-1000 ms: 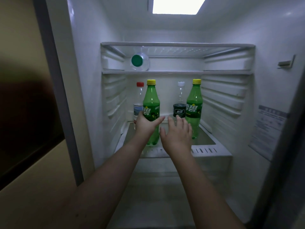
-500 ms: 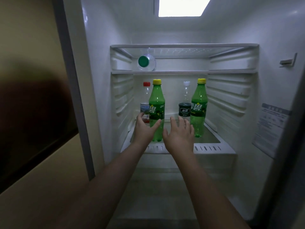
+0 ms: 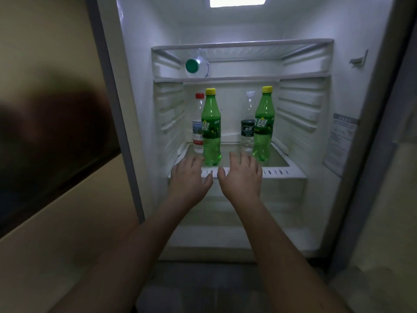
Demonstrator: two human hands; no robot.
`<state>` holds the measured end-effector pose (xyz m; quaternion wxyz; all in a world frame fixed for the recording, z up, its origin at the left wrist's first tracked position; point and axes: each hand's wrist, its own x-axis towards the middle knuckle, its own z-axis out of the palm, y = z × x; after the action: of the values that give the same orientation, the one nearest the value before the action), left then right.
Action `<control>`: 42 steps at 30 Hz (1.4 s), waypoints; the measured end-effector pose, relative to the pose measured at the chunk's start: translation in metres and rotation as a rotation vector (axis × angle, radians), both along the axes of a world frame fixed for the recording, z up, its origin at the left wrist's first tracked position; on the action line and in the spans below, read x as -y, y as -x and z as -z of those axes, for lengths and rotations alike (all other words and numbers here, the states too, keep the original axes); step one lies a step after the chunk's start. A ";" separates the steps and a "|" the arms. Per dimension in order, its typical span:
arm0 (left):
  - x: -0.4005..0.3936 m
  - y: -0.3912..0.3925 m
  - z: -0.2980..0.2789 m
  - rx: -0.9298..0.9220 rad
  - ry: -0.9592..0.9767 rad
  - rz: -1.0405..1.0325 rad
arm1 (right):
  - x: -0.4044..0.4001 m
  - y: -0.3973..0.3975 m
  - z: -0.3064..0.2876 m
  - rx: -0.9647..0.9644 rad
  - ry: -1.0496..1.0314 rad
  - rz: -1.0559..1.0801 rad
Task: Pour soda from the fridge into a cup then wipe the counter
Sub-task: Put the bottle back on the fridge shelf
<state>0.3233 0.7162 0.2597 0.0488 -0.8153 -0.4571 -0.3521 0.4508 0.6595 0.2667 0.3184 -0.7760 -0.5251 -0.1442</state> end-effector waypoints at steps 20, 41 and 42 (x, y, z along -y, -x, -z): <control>0.185 0.103 0.038 -0.385 0.056 -0.011 | 0.181 0.082 0.046 0.063 0.062 -0.084; 0.421 0.147 0.069 -0.380 -0.151 0.242 | 0.446 0.131 0.060 0.083 0.167 0.012; 0.434 0.144 0.068 -0.374 -0.159 0.241 | 0.461 0.129 0.061 0.094 0.156 0.013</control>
<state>0.1789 0.2818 0.1914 0.1544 -0.9086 -0.3103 -0.2331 0.3223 0.1989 0.2055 0.2310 -0.7941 -0.5441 -0.1414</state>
